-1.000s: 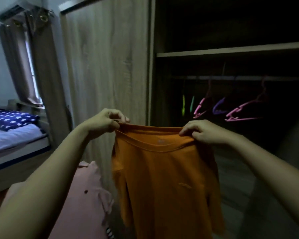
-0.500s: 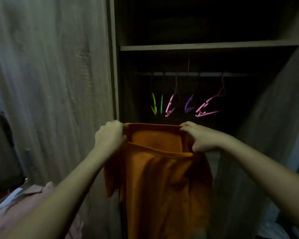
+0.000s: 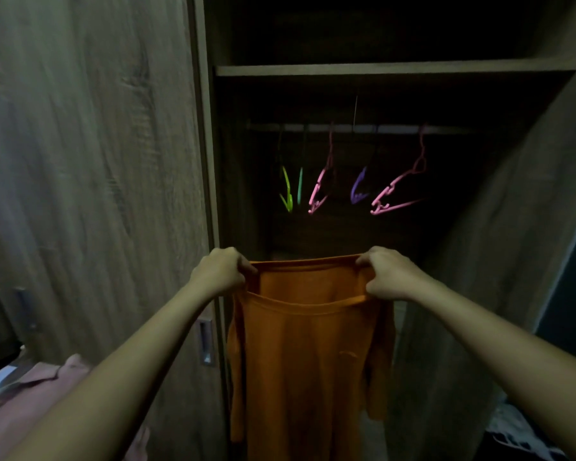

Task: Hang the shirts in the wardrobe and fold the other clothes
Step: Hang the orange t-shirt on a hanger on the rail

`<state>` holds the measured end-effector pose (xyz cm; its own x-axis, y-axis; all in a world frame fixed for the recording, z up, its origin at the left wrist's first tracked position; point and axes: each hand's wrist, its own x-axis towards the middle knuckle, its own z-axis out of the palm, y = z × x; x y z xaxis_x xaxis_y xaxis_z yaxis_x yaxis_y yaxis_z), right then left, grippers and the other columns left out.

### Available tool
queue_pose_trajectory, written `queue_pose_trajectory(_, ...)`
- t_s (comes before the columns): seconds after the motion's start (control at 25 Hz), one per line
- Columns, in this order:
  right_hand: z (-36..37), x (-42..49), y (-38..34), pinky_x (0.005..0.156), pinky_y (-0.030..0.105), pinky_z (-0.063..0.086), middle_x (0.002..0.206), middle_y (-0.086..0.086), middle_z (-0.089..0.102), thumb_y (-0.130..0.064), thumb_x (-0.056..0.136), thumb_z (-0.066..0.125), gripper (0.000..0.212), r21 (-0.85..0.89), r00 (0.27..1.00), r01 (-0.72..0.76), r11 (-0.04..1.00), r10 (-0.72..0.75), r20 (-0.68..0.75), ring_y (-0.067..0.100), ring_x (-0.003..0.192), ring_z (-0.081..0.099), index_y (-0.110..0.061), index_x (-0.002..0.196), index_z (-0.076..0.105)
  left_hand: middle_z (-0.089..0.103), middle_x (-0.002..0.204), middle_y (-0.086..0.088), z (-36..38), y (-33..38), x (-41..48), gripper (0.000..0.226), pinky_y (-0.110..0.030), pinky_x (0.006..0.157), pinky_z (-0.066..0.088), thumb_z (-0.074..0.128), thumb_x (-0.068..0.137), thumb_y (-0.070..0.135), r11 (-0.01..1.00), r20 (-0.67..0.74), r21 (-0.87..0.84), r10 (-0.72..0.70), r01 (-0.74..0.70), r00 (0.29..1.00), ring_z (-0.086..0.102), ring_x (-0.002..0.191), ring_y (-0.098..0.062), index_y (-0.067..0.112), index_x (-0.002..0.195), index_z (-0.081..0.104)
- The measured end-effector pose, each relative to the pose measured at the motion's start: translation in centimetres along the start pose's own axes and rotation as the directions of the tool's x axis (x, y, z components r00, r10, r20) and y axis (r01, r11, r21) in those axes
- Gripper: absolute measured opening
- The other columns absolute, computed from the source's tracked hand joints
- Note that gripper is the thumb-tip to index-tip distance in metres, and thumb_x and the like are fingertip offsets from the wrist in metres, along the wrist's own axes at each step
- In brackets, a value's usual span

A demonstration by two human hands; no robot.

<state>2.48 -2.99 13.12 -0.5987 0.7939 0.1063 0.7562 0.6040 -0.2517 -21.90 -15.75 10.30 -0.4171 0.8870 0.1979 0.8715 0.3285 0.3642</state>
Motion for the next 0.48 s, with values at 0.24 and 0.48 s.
queue_pose_trajectory(0.24,-2.7,1.9,-2.6,0.057,0.017,0.048,0.123,0.003,0.055,-0.001,0.076,0.056,0.057,0.167,0.996,0.082,0.982,-0.073,-0.059,0.004,0.073,0.056,-0.017,0.13,0.051,0.067,0.095,0.003,-0.7,-0.3,3.7,0.02,-0.026,0.082,0.053,0.054,0.09,0.01,0.987,0.145,-0.153,-0.031,0.053,0.989,0.062,0.086,-0.005,0.019,0.082,0.07)
queue_pose_trajectory(0.48,-4.8,3.6,-4.4,0.061,0.017,0.049,0.113,0.001,0.054,-0.005,0.075,0.06,0.063,0.079,0.992,0.125,0.989,-0.123,-0.03,0.01,0.084,0.06,-0.015,0.136,0.044,0.065,0.101,-0.006,-1.7,3.3,13.5,0.039,-0.025,0.062,0.049,0.047,0.097,0.029,0.799,-0.309,-0.601,-0.204,-0.024,0.929,0.061,0.075,-0.015,0.011,0.131,0.051)
